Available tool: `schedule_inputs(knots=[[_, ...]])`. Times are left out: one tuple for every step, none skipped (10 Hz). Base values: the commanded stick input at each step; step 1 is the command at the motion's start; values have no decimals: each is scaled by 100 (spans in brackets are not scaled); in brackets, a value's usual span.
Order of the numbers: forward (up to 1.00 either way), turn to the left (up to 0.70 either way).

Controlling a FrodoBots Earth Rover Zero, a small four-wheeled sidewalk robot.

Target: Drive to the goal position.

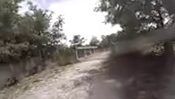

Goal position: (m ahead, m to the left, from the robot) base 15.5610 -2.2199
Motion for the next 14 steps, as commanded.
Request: schedule_inputs(knots=[[70,0],[70,0],[70,0],[70,0],[70,0],[70,0],[70,0],[70,0],[70,0],[70,0],[70,0],[70,0],[70,0],[70,0]])
